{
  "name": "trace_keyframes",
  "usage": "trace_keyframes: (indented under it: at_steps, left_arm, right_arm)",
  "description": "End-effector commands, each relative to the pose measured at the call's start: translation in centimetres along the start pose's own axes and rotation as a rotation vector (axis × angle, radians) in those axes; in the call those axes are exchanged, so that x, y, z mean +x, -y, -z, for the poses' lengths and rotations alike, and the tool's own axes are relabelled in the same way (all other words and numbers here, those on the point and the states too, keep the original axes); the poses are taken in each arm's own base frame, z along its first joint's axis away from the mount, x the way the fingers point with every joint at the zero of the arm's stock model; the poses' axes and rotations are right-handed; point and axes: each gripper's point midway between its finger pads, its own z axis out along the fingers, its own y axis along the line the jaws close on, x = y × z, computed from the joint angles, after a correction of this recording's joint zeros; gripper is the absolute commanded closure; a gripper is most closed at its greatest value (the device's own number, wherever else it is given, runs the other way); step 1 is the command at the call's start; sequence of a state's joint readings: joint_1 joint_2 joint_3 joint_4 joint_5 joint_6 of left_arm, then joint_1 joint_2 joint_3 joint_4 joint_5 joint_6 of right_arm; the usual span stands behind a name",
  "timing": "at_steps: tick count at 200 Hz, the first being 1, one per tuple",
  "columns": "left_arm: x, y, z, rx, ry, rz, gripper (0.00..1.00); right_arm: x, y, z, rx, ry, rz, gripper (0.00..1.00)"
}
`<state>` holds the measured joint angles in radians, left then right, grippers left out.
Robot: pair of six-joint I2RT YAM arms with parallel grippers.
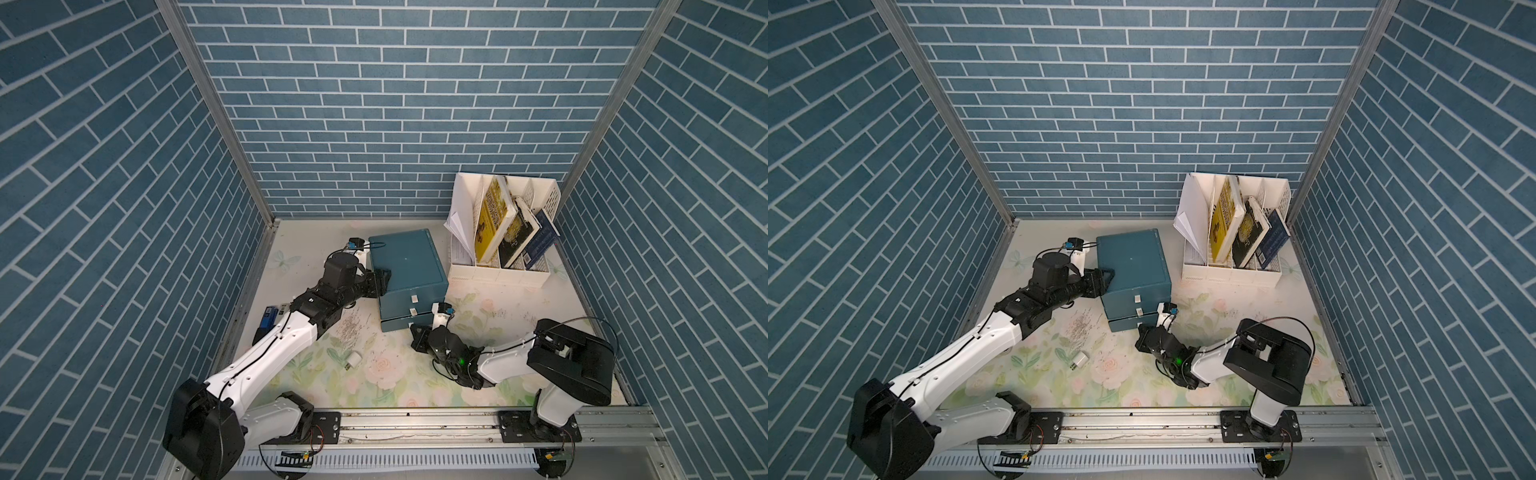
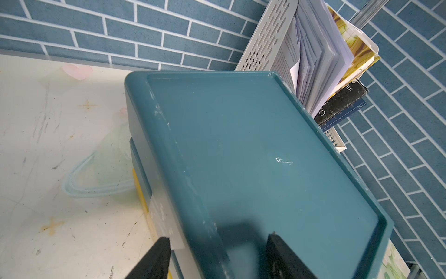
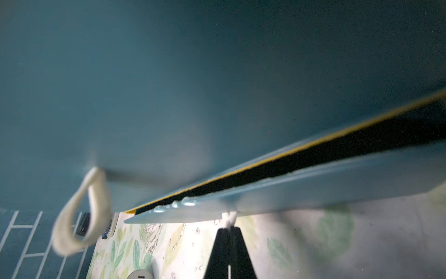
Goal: Place the plugs into the drawer by color
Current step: Open the drawer in the storage box.
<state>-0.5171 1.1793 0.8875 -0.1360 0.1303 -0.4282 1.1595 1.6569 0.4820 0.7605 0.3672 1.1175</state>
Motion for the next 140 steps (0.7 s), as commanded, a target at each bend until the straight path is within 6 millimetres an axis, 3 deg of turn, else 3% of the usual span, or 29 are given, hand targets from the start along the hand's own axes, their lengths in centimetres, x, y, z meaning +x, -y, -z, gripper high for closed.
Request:
trace_keyframes:
  at_steps: [1, 43, 109, 140]
  left_arm:
    - [4.5, -2.6, -0.9, -0.093, -0.155, -0.019, 0.32]
    - [4.6, -2.2, -1.1, -0.064, -0.164, -0.011, 0.33]
    - [5.0, -1.8, -1.4, -0.043, -0.180, 0.005, 0.35]
    - [5.0, -1.7, -1.6, -0.037, -0.181, 0.015, 0.35]
  right_arm:
    - [1.1, -1.8, 1.4, 0.010, -0.026, 0.090, 1.00]
    - [3.7, -1.9, 3.7, 0.071, -0.083, 0.145, 1.00]
    - [5.7, -0.5, 6.3, 0.193, -0.162, 0.201, 1.00]
    - [6.6, -1.1, 6.6, 0.168, -0.190, 0.197, 1.00]
